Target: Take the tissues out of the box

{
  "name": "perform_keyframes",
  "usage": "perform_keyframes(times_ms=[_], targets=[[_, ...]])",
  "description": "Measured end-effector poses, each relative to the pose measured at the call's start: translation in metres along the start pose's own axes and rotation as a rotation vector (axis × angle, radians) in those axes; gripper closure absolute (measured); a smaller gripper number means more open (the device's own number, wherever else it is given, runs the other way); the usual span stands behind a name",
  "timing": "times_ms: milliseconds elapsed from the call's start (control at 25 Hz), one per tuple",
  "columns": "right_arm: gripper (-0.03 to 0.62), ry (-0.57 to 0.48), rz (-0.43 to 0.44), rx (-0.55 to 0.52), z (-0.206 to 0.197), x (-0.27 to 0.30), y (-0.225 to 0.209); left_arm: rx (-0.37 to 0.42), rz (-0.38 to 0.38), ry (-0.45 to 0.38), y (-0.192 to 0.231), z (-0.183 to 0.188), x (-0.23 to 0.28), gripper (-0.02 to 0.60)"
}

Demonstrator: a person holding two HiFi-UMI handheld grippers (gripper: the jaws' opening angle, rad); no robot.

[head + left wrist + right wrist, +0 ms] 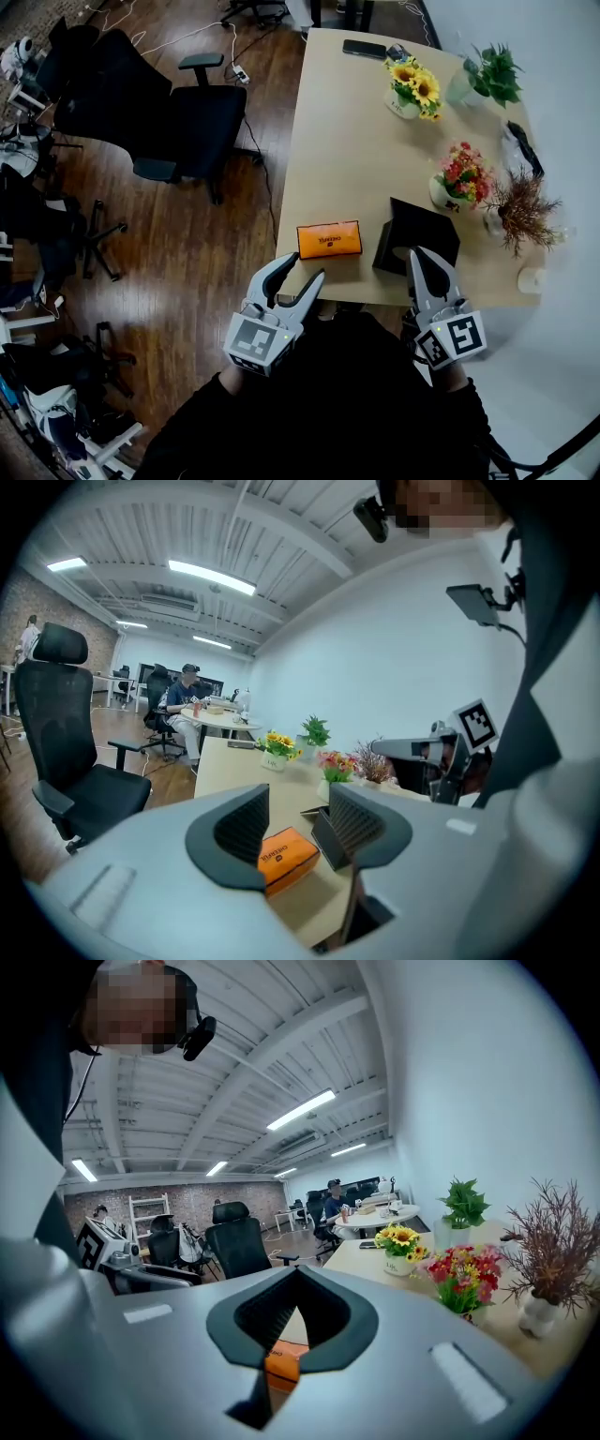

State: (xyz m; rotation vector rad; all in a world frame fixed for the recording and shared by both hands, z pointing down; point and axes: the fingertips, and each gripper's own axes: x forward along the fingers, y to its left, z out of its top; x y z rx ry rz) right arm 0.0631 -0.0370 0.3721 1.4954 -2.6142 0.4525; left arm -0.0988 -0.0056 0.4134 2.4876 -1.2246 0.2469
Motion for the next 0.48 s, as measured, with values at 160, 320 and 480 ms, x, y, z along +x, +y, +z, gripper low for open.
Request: perform_keyframes(times_ms=[160,320,480], targets=[[0.594,-0.002,0.005,-0.006,0.0008,0.0009,0.0009,-0.012,0.003,0.001,-0.0008,0.0007,0.0015,0.398],[0.594,0.005,0.009,-0.007,0.0005,0.0023,0.0026,-0.006,0.009,0.013,0.0030,-0.0014,0.0001,0.399],[0.594,0.011,0.014,-0.011,-0.0009,0.0036,0.0030,-0.011,0.024,0.012,0.0067,-0.0015,0.0004,0.403]])
